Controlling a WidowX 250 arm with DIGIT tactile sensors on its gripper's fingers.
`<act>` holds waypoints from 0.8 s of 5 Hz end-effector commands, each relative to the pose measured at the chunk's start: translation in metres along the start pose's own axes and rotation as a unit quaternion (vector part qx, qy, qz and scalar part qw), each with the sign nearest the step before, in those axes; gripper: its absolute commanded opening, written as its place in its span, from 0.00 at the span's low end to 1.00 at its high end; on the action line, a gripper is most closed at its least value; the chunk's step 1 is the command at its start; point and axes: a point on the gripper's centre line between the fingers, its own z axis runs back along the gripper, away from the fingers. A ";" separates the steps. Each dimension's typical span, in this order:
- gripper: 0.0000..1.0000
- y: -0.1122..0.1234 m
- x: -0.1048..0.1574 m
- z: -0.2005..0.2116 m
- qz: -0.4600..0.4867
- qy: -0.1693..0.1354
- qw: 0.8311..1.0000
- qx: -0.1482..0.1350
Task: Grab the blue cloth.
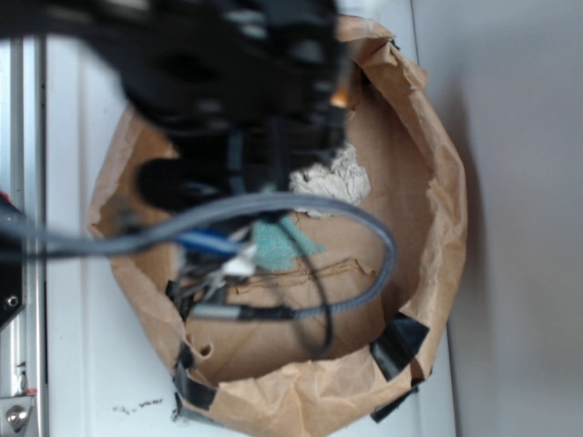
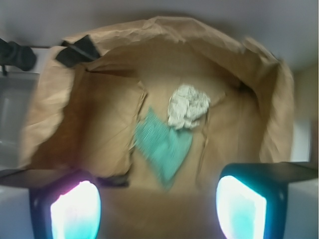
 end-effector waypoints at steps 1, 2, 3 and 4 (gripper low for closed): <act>1.00 0.005 -0.015 -0.087 -0.031 0.028 0.998 0.037; 1.00 -0.004 -0.034 -0.131 -0.038 0.051 0.997 0.039; 1.00 -0.012 -0.036 -0.155 -0.036 0.066 0.997 0.037; 0.00 -0.013 -0.032 -0.151 -0.035 0.053 0.997 0.036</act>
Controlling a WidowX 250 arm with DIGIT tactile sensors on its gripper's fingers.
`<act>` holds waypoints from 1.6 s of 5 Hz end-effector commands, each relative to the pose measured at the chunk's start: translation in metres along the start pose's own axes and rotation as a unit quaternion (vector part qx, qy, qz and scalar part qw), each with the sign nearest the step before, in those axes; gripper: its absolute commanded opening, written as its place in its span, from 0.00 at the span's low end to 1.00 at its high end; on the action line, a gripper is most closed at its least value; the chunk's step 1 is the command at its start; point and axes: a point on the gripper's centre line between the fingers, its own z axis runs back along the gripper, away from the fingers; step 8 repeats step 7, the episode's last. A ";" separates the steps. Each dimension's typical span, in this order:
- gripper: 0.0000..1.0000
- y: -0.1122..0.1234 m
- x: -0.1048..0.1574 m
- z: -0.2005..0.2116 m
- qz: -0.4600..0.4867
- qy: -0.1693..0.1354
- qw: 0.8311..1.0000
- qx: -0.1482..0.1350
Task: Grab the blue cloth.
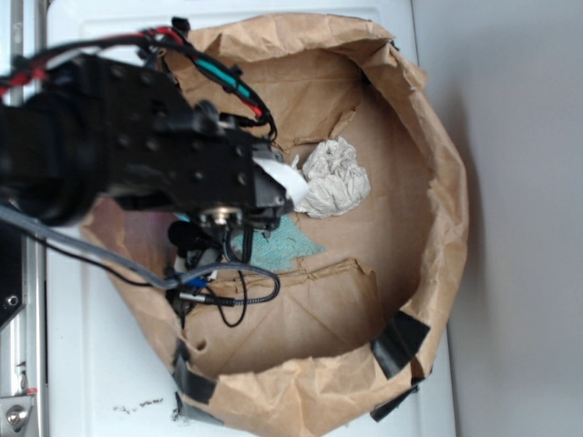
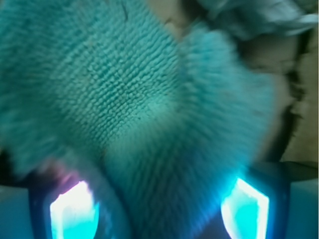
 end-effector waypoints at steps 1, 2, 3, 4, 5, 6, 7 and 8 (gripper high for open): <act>0.00 -0.006 0.006 0.016 0.005 -0.036 0.999 -0.002; 0.00 0.006 -0.002 0.042 0.005 -0.052 0.998 -0.030; 0.00 0.031 -0.023 0.086 0.011 -0.095 0.993 -0.072; 0.00 0.068 -0.048 0.123 0.033 -0.139 0.983 -0.112; 0.00 0.035 0.008 0.180 0.050 -0.152 0.982 -0.098; 0.00 0.043 0.015 0.211 0.050 -0.146 0.982 -0.109; 0.00 0.048 0.018 0.213 0.015 -0.148 0.986 -0.073; 0.00 0.048 0.018 0.213 0.015 -0.148 0.986 -0.073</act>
